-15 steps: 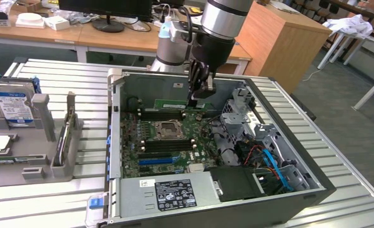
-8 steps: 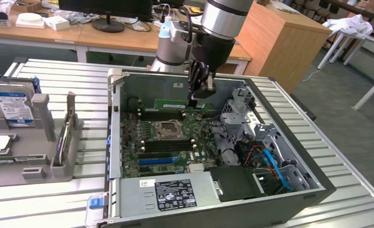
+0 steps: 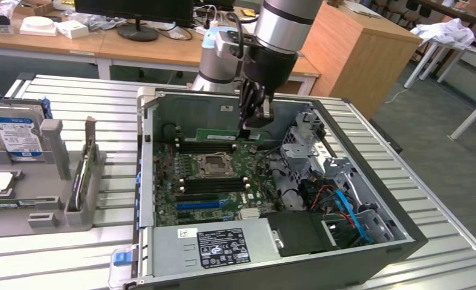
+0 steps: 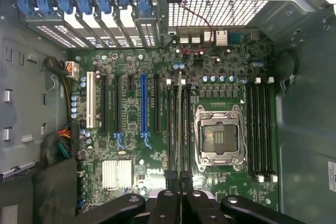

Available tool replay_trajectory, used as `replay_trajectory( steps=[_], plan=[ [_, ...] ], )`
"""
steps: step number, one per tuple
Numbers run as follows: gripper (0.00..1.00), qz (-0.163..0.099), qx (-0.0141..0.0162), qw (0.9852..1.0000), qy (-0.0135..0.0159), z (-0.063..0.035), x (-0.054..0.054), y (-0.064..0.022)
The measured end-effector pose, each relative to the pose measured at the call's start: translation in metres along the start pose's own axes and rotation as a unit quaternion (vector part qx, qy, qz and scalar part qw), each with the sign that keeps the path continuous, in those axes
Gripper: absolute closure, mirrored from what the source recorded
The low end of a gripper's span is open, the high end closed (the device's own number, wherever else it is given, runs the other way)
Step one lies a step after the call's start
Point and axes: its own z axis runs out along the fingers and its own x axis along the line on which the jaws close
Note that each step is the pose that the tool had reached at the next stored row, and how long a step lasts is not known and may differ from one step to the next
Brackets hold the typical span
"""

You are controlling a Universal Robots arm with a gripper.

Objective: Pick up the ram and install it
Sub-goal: 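Insert the ram into the slot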

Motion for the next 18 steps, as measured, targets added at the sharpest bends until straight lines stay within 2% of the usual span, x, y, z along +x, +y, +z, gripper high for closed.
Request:
replay_trajectory(
  steps=[18],
  plan=[
    [0.88, 0.0, 0.0001, 1.0, 0.0, 0.0126, 0.002, -0.0009]
  ],
)
